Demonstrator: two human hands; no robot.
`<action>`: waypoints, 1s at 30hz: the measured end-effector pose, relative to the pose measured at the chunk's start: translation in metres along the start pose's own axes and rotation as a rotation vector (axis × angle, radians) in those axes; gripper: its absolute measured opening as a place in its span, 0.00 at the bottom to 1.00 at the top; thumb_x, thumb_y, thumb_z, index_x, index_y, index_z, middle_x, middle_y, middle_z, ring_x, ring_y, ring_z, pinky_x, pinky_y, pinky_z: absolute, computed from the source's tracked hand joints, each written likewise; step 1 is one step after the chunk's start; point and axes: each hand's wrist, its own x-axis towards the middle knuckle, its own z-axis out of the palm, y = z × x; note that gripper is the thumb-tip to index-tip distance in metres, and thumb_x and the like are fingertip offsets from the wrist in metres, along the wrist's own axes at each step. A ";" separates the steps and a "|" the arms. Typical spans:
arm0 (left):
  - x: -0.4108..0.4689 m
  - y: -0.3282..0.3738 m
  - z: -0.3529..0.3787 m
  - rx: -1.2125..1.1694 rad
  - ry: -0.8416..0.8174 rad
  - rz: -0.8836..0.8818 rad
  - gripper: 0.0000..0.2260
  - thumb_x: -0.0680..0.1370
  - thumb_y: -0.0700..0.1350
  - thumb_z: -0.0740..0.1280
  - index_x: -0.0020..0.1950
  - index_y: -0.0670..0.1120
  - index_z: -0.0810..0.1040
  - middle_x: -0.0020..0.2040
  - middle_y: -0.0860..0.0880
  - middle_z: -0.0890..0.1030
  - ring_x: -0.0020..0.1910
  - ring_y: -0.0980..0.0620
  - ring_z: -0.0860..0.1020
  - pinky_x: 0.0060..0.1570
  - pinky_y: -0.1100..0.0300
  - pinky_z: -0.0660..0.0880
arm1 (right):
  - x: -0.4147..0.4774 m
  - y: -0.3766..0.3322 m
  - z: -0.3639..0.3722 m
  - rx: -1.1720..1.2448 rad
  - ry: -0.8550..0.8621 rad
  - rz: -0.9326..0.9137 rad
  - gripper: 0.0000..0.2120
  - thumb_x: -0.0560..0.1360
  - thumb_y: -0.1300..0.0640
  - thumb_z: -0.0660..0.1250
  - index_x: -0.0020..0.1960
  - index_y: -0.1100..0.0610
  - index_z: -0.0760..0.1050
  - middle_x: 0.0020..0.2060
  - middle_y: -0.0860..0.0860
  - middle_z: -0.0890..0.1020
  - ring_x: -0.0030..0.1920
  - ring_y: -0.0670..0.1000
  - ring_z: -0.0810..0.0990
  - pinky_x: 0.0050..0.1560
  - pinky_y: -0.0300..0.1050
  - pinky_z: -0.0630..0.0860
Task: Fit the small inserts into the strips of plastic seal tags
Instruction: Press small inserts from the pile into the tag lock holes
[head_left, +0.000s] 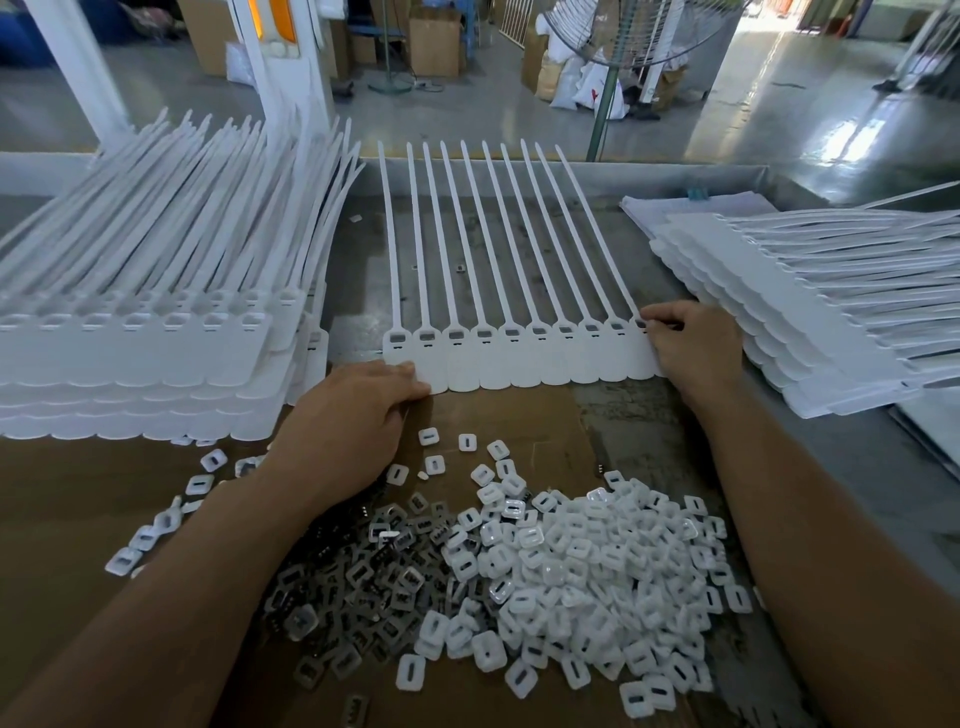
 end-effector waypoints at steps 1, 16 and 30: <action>0.000 0.000 0.000 0.000 -0.001 -0.002 0.18 0.77 0.38 0.57 0.63 0.51 0.74 0.67 0.53 0.70 0.67 0.54 0.65 0.66 0.60 0.58 | -0.001 0.000 0.000 0.001 -0.003 0.004 0.12 0.75 0.61 0.62 0.56 0.58 0.80 0.54 0.52 0.82 0.54 0.50 0.78 0.55 0.37 0.67; -0.002 0.002 -0.001 -0.014 -0.018 -0.029 0.19 0.77 0.38 0.56 0.65 0.53 0.73 0.69 0.55 0.68 0.69 0.56 0.62 0.66 0.62 0.57 | -0.071 -0.093 -0.014 -0.003 -0.680 -0.459 0.02 0.73 0.55 0.68 0.44 0.50 0.79 0.36 0.37 0.77 0.39 0.36 0.76 0.39 0.28 0.72; -0.001 0.001 -0.001 0.005 -0.022 -0.016 0.19 0.77 0.38 0.56 0.65 0.52 0.73 0.69 0.54 0.68 0.69 0.55 0.63 0.65 0.62 0.58 | -0.104 -0.114 0.007 -0.241 -0.702 -0.603 0.05 0.72 0.54 0.68 0.48 0.51 0.81 0.42 0.43 0.76 0.44 0.45 0.75 0.48 0.44 0.75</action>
